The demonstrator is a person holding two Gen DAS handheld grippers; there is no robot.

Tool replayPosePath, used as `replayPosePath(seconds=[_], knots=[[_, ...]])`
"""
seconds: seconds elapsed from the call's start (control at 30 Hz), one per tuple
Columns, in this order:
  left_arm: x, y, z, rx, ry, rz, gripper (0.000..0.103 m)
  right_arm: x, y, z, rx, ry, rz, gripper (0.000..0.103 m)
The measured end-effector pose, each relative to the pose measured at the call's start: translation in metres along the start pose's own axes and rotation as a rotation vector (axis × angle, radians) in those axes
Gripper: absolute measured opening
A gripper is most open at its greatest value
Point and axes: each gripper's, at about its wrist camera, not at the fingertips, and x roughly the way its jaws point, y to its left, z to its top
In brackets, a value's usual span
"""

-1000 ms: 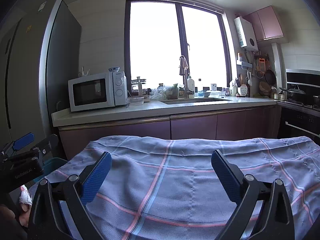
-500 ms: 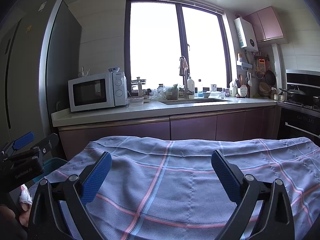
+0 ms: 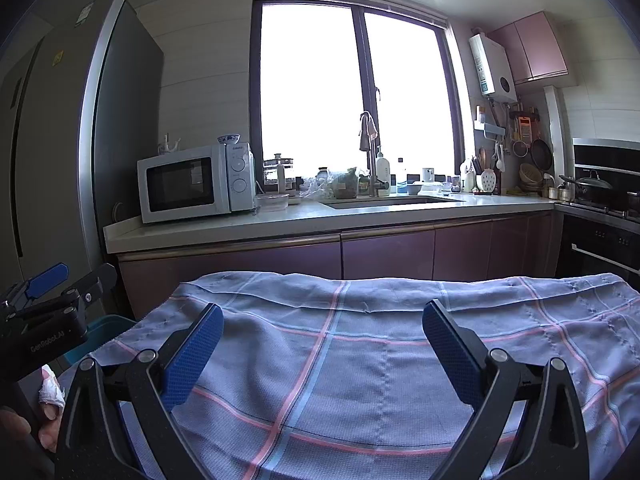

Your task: Collect trash

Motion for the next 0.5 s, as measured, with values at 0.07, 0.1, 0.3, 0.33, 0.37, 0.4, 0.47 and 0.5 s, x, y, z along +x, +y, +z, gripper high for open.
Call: replayPosePath(seconds=[0.07,0.1,0.3,0.33,0.37,0.4,0.47,0.5], knots=[[-0.0002,-0.0005,0.0003,0.001,0.0,0.002,0.097,-0.0001,-0.0007,-0.0003,0.003,0.002,0.001,0.096],[-0.0002,-0.0003,0.0001,0.0,0.0,0.002,0.097,-0.0002,-0.001,-0.0005,0.003,0.003,0.001,0.096],[-0.0001,-0.0003,-0.0002,0.002,0.0,0.003,0.097,0.0,-0.0012,-0.0004,0.003,0.004,0.002,0.096],[-0.0001,-0.0002,0.0004,0.001,0.0,0.002,0.097,0.0003,-0.0013,-0.0002,0.004,0.004,0.003,0.096],[0.0,-0.0003,0.0004,0.002,0.0,0.004,0.097,0.0005,-0.0014,-0.0003,0.005,0.005,0.003,0.096],[0.0,-0.0002,0.0004,0.001,0.001,0.003,0.097,0.0004,-0.0017,-0.0003,0.005,0.005,0.003,0.096],[0.0,-0.0002,0.0005,0.001,0.0,0.003,0.097,0.0004,-0.0019,-0.0001,0.005,0.004,0.003,0.096],[0.0,-0.0001,0.0002,0.001,-0.001,0.003,0.097,0.0004,-0.002,0.0,0.005,0.003,0.004,0.096]])
